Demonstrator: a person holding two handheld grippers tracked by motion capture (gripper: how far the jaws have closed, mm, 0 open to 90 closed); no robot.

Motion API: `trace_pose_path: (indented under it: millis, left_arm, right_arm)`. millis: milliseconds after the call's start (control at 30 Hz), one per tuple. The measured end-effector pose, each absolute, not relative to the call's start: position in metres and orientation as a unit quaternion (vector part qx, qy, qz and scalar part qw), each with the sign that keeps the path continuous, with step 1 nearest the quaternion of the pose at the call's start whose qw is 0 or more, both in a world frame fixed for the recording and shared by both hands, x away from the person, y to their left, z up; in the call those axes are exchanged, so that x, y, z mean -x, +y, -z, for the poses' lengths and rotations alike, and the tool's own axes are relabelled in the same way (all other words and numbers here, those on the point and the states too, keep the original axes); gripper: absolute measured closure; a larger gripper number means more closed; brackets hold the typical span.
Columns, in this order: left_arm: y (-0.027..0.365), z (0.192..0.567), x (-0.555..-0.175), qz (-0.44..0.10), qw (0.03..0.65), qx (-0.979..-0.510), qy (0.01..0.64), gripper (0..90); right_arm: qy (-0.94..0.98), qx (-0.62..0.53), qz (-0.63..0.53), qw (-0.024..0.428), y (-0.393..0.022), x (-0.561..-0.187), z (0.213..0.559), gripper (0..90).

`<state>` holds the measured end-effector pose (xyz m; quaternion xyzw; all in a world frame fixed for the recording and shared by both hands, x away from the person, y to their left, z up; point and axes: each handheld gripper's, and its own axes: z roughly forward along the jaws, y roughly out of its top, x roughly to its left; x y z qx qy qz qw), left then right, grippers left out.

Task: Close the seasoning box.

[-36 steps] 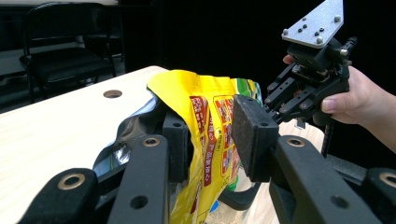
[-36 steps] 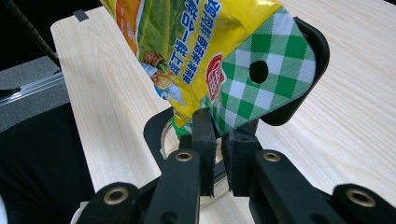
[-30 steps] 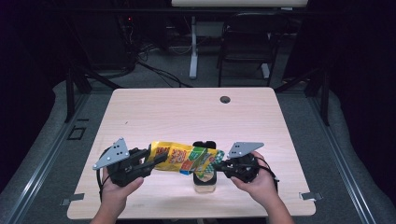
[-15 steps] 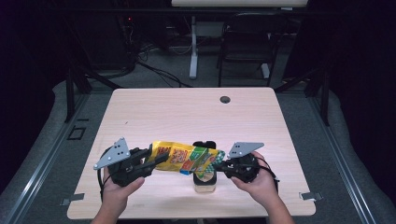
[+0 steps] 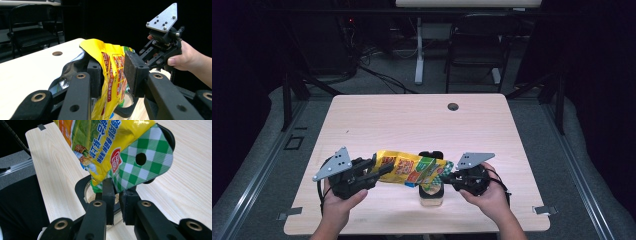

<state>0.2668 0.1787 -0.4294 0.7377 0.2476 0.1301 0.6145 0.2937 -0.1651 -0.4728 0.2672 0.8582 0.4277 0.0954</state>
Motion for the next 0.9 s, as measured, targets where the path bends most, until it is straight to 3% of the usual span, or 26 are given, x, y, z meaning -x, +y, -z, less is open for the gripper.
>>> trace_pose_path:
  millis: [900]
  left_arm:
    - [0.1705, 0.4244, -0.2677, -0.127, 0.617, -0.739, 0.238, 68.1]
  right_arm:
    - [0.86, -0.274, -0.422, 0.089, -0.1682, -0.2955, 0.4768, 82.9]
